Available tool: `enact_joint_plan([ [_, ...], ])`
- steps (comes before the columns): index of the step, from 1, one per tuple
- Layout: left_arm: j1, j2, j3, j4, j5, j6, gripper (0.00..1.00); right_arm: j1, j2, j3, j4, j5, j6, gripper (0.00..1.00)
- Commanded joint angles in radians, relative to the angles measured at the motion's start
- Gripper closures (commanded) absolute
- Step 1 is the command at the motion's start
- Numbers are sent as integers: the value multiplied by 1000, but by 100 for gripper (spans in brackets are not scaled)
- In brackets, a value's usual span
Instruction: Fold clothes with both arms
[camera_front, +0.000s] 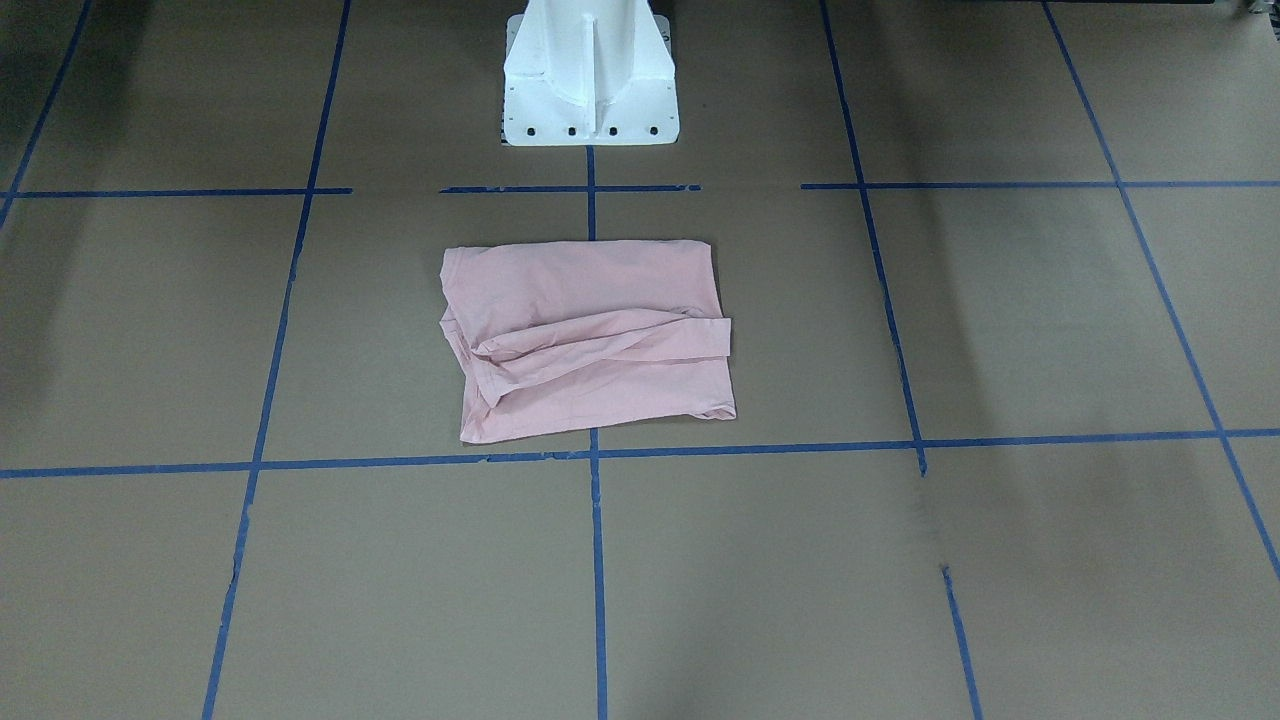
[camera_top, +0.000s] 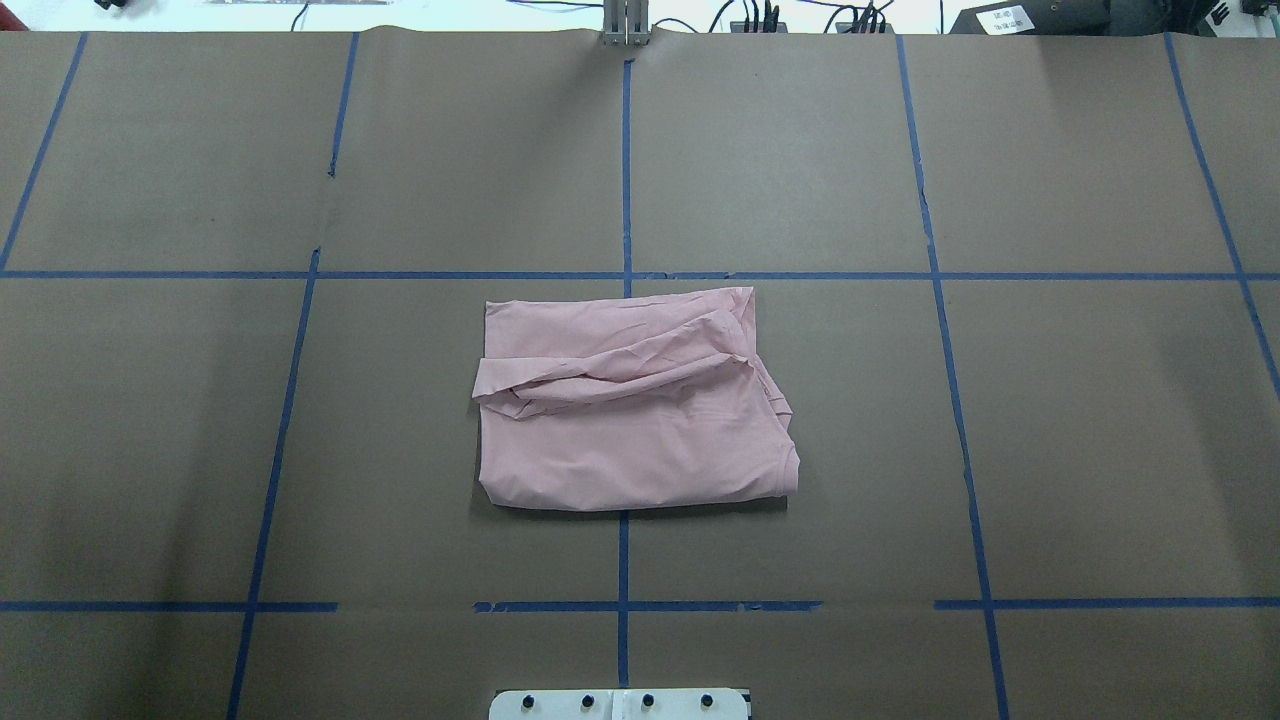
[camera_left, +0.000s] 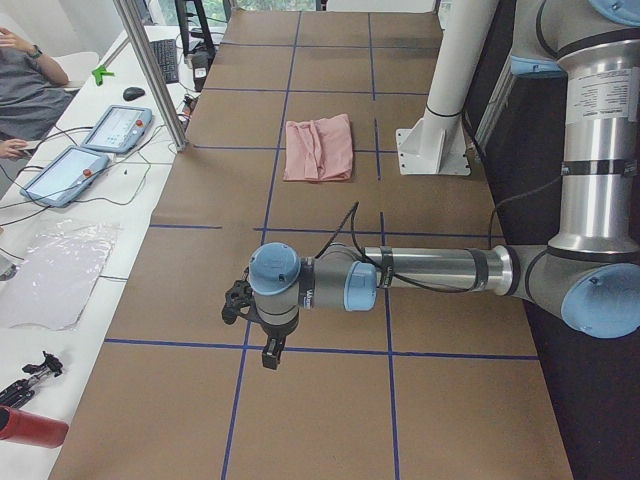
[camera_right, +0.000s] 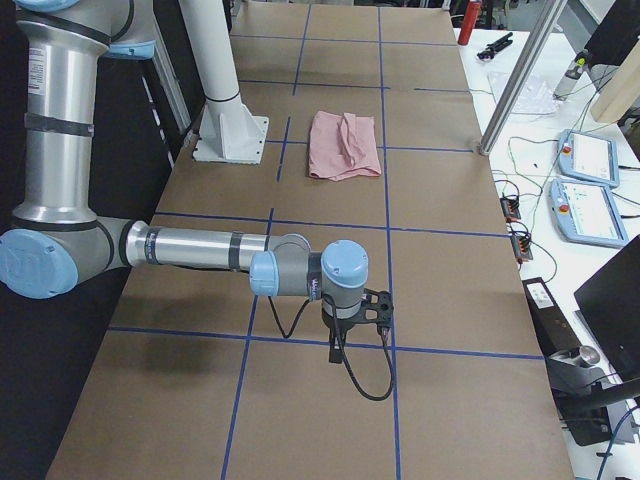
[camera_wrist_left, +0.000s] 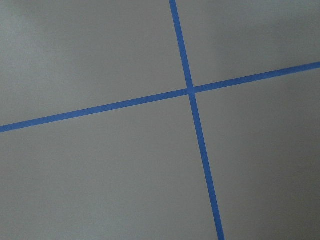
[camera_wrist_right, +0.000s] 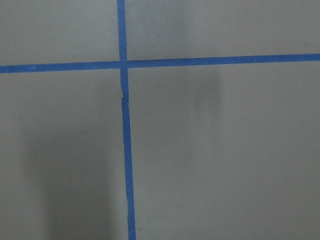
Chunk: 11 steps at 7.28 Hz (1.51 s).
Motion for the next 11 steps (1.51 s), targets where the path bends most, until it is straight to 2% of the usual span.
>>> enact_joint_plan([
  [1, 0, 1, 0, 0, 0, 1, 0, 0, 0, 2, -1, 0, -1, 0],
  [5, 0, 1, 0, 0, 0, 1, 0, 0, 0, -1, -1, 2, 4, 0],
  [6, 0, 1, 0, 0, 0, 1, 0, 0, -2, -4, -1, 11, 5, 0],
  [7, 0, 1, 2, 0, 0, -1, 0, 0, -2, -9, -1, 59, 1, 0],
  [11, 0, 1, 2, 0, 0, -1, 0, 0, -2, -6, 1, 61, -1, 0],
])
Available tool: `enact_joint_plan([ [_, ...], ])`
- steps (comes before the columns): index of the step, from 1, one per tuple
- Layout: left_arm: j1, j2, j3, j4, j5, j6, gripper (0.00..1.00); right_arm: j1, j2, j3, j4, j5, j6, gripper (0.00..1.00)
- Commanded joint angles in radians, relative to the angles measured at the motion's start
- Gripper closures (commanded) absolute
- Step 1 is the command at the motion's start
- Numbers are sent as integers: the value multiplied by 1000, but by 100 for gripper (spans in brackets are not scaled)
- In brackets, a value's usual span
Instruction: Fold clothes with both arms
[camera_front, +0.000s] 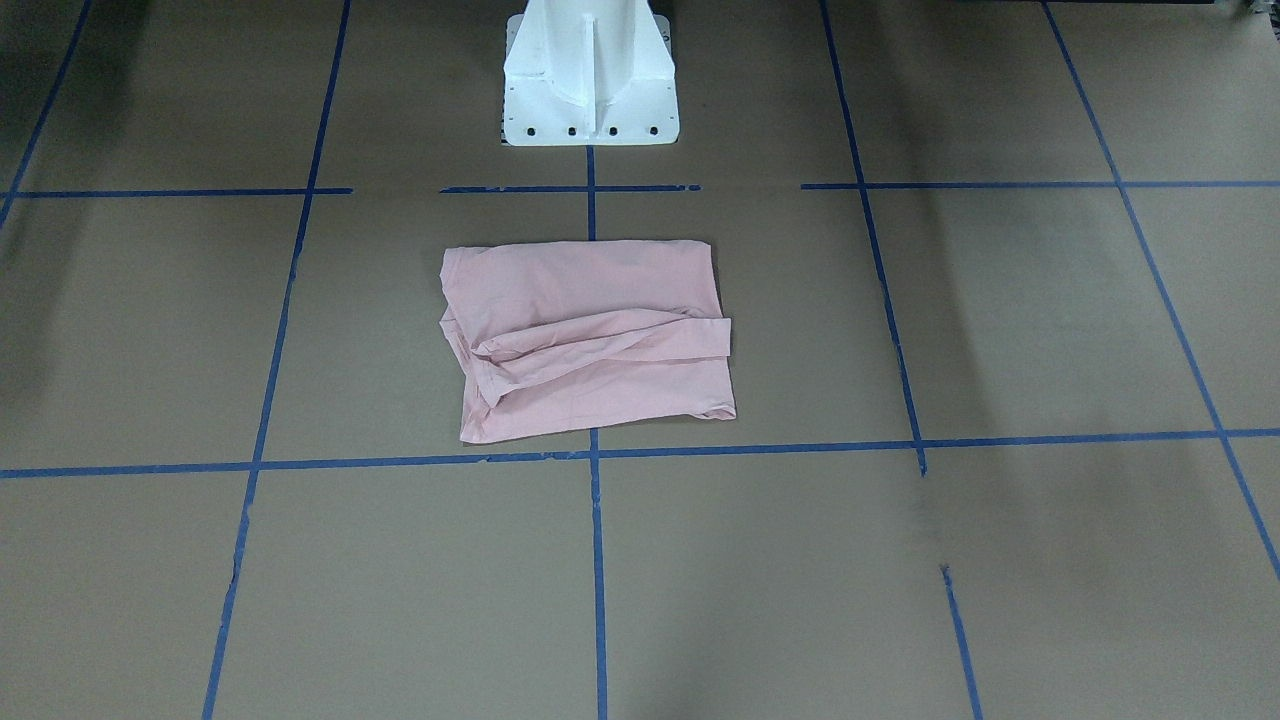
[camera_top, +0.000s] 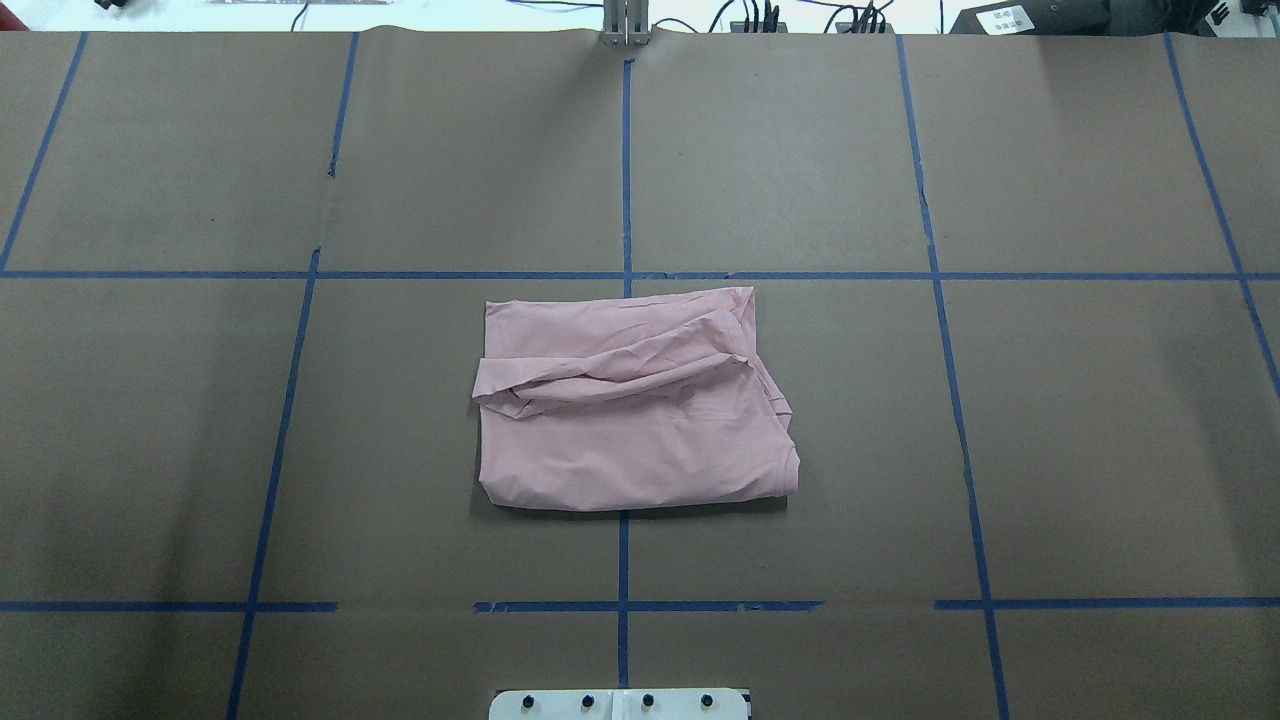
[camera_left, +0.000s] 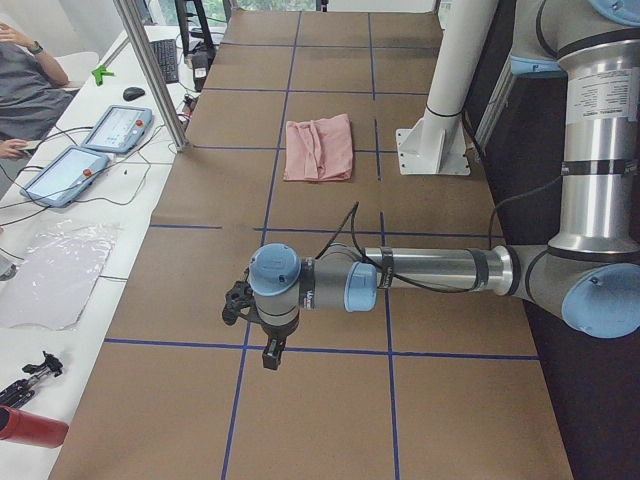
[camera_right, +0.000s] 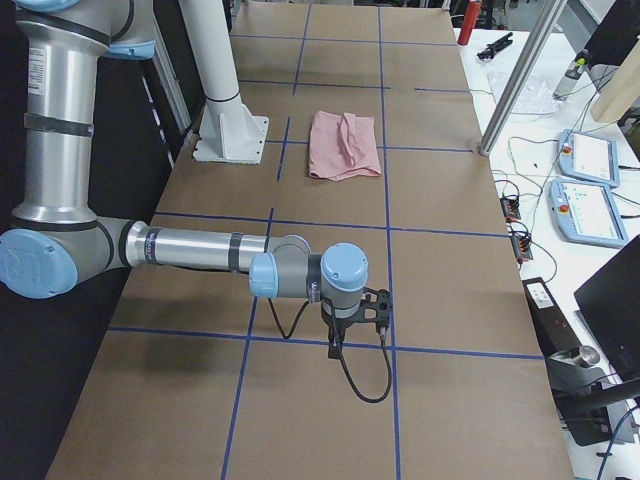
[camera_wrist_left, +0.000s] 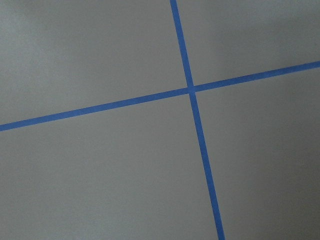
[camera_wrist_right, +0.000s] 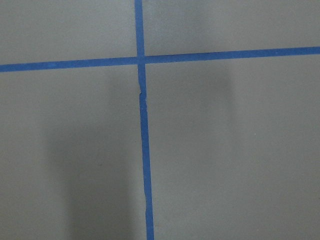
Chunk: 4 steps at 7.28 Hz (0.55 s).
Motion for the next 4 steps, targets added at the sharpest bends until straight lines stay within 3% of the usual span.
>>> enact_joint_plan([
  [1, 0, 0, 0, 0, 2, 0, 0, 0, 0, -3, 0, 0, -2, 0],
  [4, 0, 0, 0, 0, 2, 0, 0, 0, -3, -4, 0, -5, -3, 0],
])
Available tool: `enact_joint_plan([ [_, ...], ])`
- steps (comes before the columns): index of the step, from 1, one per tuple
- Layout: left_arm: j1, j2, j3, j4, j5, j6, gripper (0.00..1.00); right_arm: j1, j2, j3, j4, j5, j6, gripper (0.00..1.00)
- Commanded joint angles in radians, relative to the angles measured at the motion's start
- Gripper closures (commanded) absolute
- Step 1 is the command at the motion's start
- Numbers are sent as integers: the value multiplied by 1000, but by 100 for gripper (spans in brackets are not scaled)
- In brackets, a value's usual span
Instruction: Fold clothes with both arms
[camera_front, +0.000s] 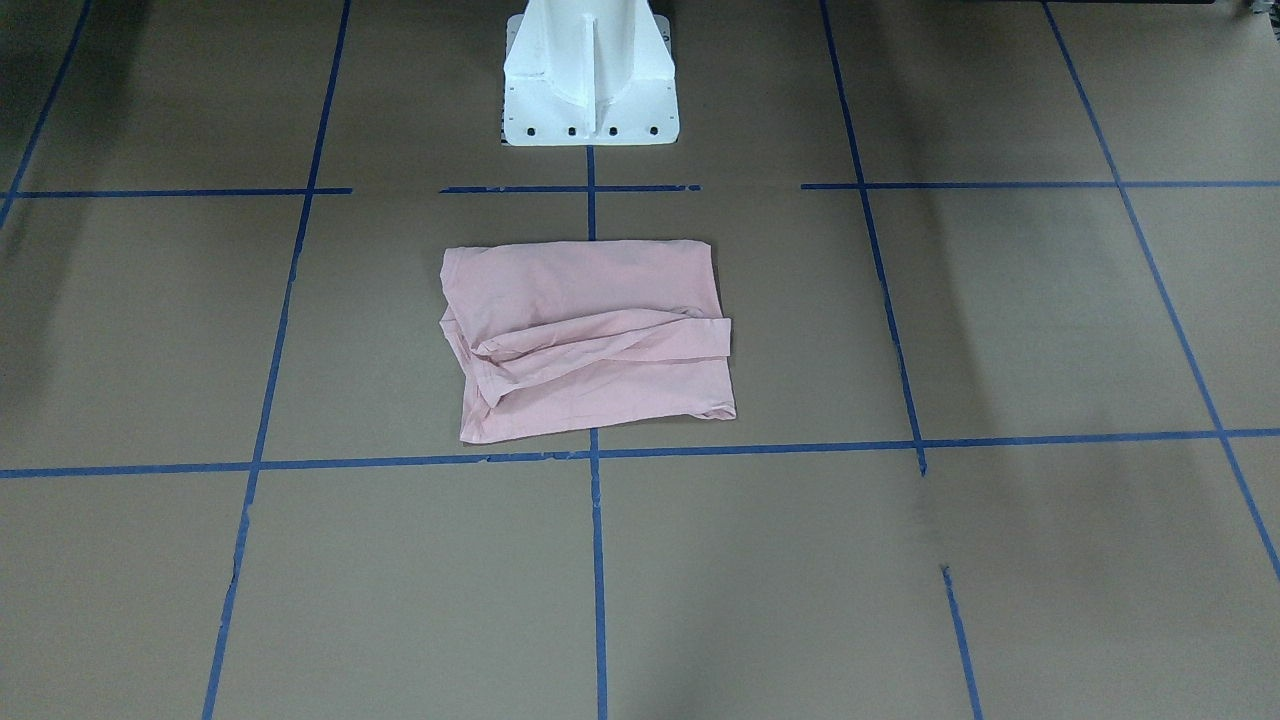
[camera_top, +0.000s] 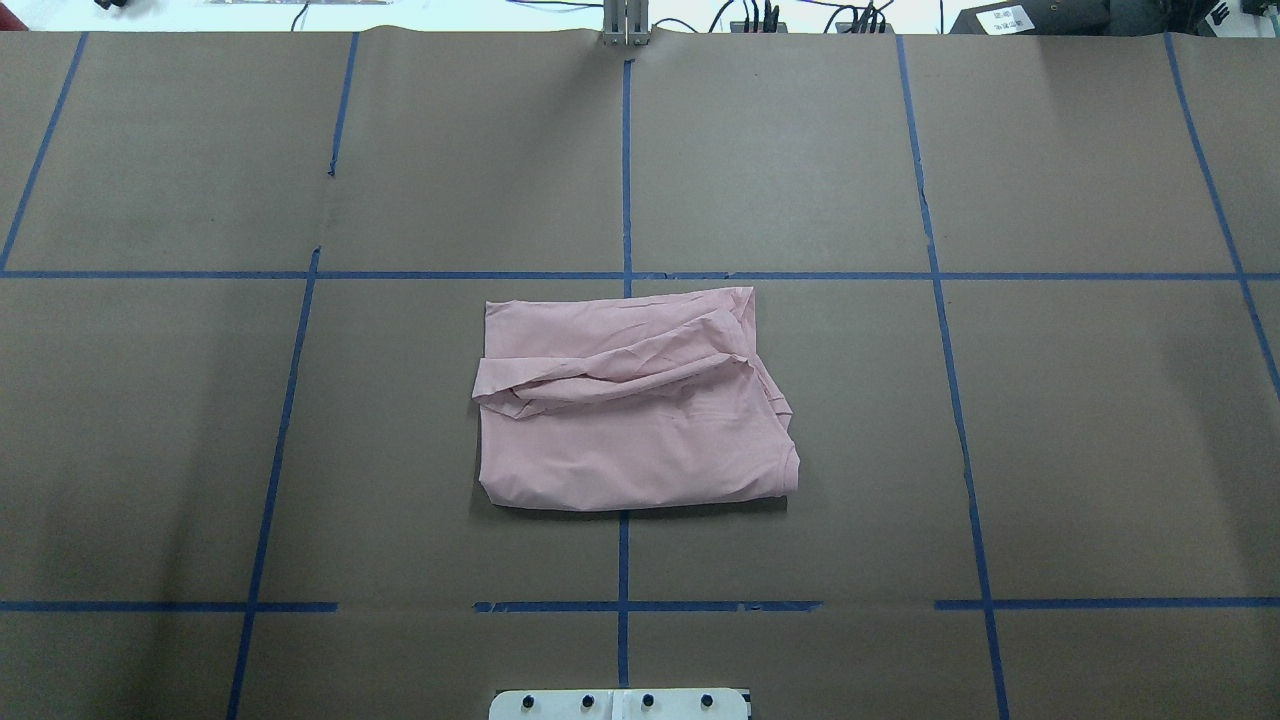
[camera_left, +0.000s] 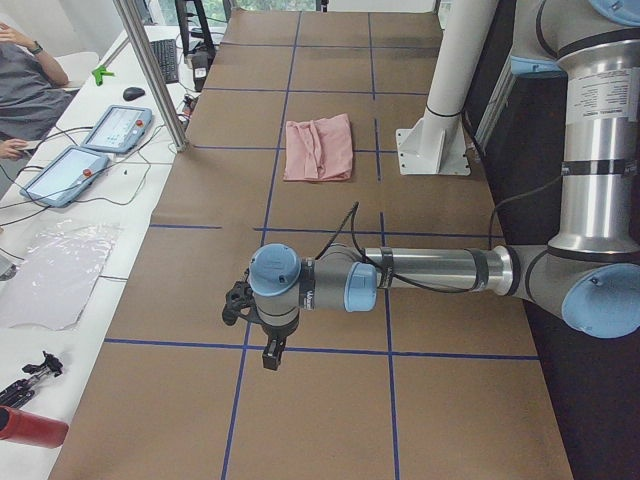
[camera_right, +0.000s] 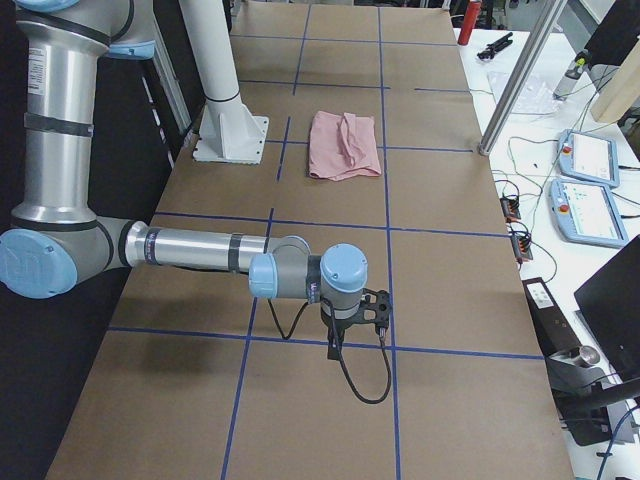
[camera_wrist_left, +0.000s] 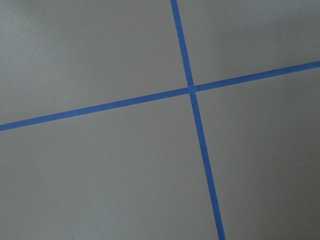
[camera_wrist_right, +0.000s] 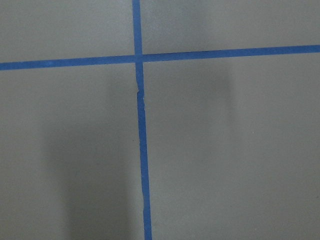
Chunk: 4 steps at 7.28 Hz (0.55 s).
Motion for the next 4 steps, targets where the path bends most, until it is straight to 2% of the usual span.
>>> enact_joint_plan([
  [1, 0, 0, -1, 0, -1, 0, 0, 0, -1, -1, 0, -3, -1, 0],
  [4, 0, 0, 2, 0, 2, 0, 0, 0, -1, -1, 0, -1, 1, 0],
])
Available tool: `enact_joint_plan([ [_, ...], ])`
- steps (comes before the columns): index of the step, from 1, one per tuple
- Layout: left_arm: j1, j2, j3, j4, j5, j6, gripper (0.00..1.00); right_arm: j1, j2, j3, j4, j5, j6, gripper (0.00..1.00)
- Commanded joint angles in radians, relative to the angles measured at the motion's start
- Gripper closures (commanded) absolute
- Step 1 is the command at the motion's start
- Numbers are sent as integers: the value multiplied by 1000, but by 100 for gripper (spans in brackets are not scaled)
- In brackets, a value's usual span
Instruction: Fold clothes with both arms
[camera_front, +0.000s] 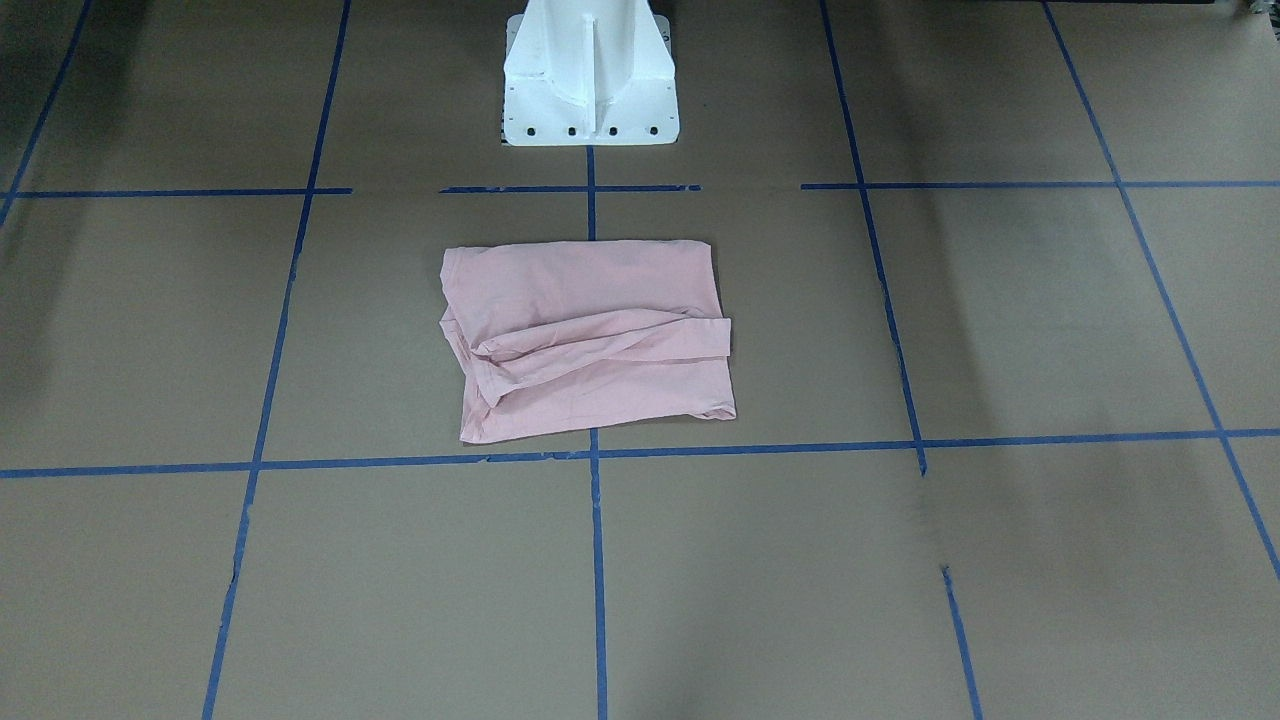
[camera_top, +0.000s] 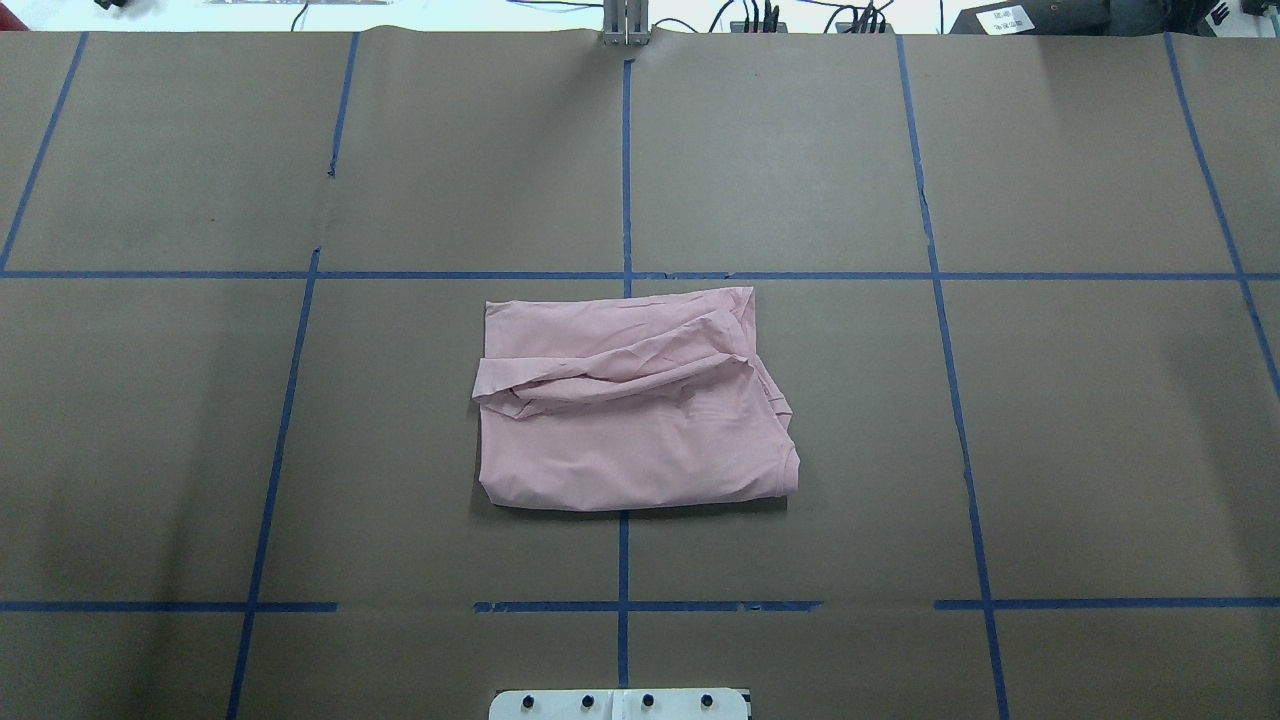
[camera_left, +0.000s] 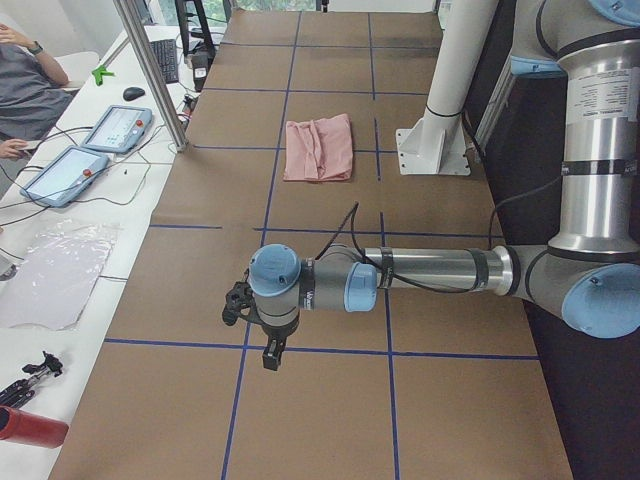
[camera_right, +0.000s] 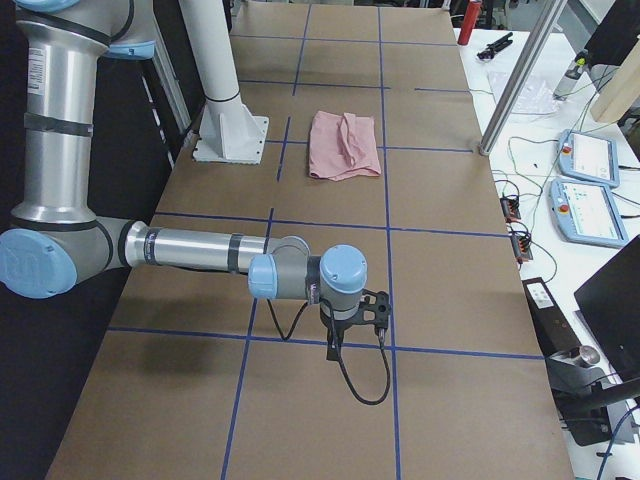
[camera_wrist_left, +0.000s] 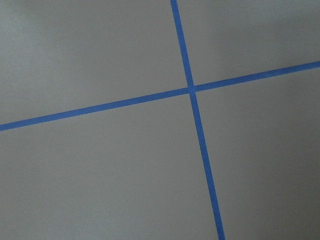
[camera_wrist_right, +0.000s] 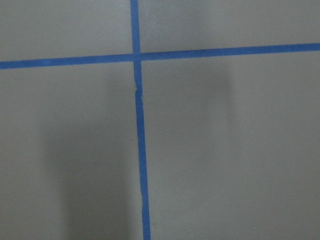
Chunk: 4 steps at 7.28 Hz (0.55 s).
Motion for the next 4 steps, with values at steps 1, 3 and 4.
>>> enact_joint_plan([
  [1, 0, 0, 0, 0, 0, 1, 0, 0, 0, 0, 0, 0, 0, 0],
  [3, 0, 0, -1, 0, 0, -1, 0, 0, -2, 0, 0, -1, 0, 0],
  [4, 0, 0, 0, 0, 0, 1, 0, 0, -2, -9, 0, 0, 2, 0],
])
